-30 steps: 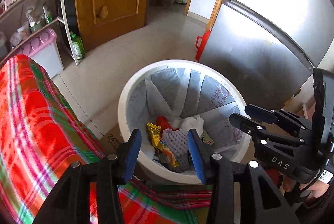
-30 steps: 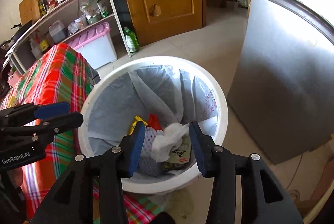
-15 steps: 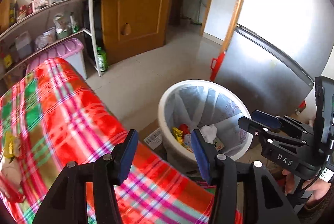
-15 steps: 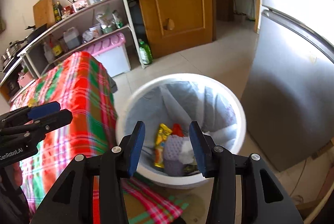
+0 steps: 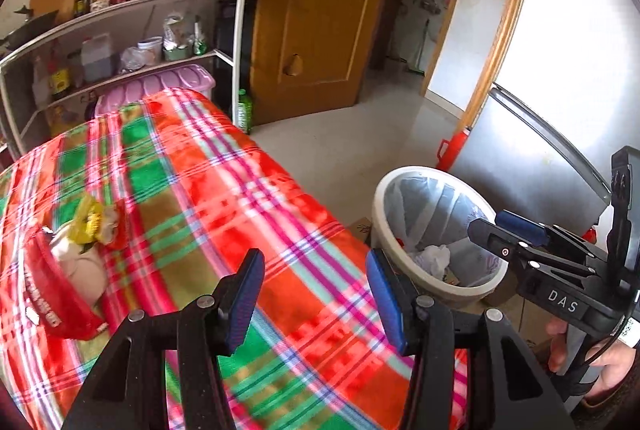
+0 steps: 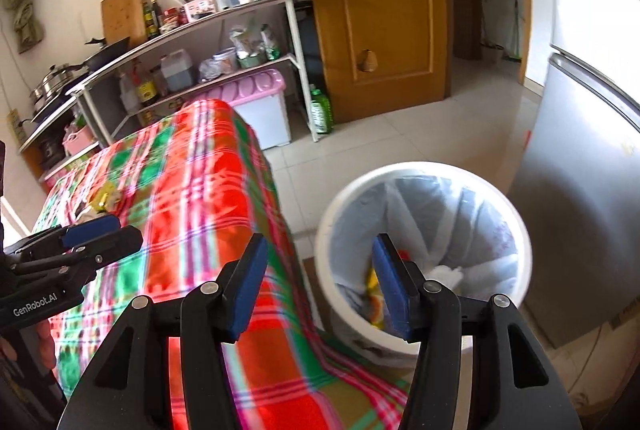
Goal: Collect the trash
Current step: 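Move both open tools back to the table toward the red snack bag, then reach the right tool to the red snack bag and brown wrapper and grasp them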
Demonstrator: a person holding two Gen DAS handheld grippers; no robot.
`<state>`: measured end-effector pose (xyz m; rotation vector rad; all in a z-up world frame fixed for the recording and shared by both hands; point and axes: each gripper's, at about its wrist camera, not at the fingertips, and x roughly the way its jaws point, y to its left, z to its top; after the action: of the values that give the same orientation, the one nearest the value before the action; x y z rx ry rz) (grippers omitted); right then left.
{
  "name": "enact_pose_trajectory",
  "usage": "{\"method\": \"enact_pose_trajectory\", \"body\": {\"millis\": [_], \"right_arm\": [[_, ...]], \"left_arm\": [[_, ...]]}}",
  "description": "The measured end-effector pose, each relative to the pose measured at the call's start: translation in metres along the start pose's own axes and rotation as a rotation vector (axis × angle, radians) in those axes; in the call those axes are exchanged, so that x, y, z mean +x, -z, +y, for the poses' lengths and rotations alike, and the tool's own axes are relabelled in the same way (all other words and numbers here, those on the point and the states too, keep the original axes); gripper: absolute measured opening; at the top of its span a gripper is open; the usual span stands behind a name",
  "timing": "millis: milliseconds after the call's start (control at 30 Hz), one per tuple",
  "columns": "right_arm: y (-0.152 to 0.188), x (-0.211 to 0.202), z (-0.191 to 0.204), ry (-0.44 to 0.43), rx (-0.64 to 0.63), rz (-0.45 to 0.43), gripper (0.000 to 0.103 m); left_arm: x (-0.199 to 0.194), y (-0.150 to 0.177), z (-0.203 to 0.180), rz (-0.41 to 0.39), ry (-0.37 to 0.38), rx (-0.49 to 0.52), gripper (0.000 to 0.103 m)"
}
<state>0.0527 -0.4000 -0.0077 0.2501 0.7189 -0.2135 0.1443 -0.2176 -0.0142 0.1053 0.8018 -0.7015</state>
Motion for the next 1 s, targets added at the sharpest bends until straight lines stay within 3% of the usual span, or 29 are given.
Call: {"method": "enact_pose_trajectory", "body": {"millis": [467, 633, 1000], "right_arm": [[-0.005, 0.032, 0.109, -0.174, -0.149, 0.027, 0.055], [-0.003, 0.045, 0.152, -0.224, -0.222, 0.047, 0.055], [0.000, 0.073, 0.216, -0.313, -0.288, 0.094, 0.055]], "left_arm": [[-0.056, 0.024, 0.097, -0.061, -0.176, -0.147, 0.053], [-0.075, 0.038, 0.134, -0.074, -0.243, -0.198, 0.057], [-0.095, 0.059, 0.193, -0.076, -0.297, -0.294, 0.058]]}}
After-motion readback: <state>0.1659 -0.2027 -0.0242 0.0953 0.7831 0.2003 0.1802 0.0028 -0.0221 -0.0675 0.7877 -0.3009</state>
